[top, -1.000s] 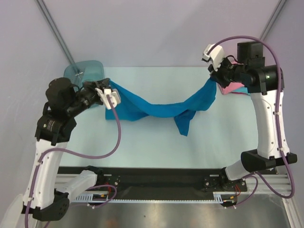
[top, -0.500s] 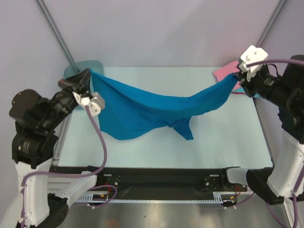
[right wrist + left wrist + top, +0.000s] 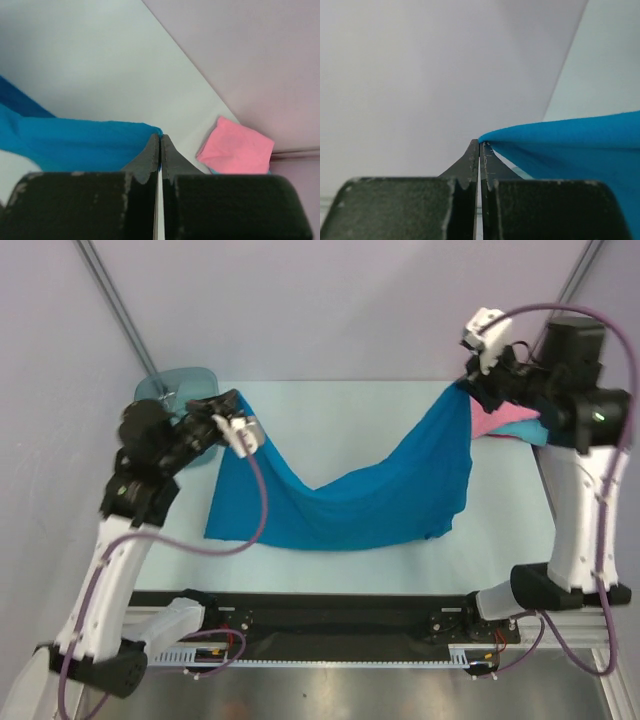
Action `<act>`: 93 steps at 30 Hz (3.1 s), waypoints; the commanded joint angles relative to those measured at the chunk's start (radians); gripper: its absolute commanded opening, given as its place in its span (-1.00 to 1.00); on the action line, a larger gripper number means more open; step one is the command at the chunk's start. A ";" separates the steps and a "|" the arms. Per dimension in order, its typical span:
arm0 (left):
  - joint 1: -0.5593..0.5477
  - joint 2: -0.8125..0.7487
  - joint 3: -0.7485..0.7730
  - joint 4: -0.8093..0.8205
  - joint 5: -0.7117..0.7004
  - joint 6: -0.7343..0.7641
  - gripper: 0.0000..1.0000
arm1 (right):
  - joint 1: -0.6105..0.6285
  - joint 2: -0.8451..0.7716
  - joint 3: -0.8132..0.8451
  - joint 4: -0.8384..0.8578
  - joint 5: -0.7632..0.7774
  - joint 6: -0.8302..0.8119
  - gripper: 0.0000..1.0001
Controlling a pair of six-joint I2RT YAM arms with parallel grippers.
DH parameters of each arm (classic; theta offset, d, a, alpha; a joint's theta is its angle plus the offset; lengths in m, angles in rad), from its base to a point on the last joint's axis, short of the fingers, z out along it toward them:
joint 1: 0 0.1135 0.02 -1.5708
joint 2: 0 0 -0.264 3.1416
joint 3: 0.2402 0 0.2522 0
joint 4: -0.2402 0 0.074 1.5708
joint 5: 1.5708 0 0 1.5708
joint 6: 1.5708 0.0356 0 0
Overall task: Fold and stack the t-shirts
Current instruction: Flatten the tshirt out
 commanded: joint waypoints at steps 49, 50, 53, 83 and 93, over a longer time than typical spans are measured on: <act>0.035 1.488 0.522 1.021 -0.912 0.452 -0.99 | 0.139 1.068 -0.323 1.874 0.940 -0.559 -0.93; 0.035 1.499 0.529 1.029 -0.931 0.467 -0.99 | 0.144 1.079 -0.311 1.877 0.944 -0.555 -0.70; 0.035 1.545 0.555 1.093 -0.964 0.518 -0.73 | 0.150 1.108 -0.274 1.891 0.975 -0.536 0.99; -0.020 0.524 -0.496 0.612 -0.208 0.452 0.99 | 0.215 0.226 -0.881 0.450 0.456 -0.404 0.59; -0.019 0.502 -0.527 0.430 -0.047 0.565 0.86 | 0.328 0.260 -0.909 0.466 0.499 -0.449 0.52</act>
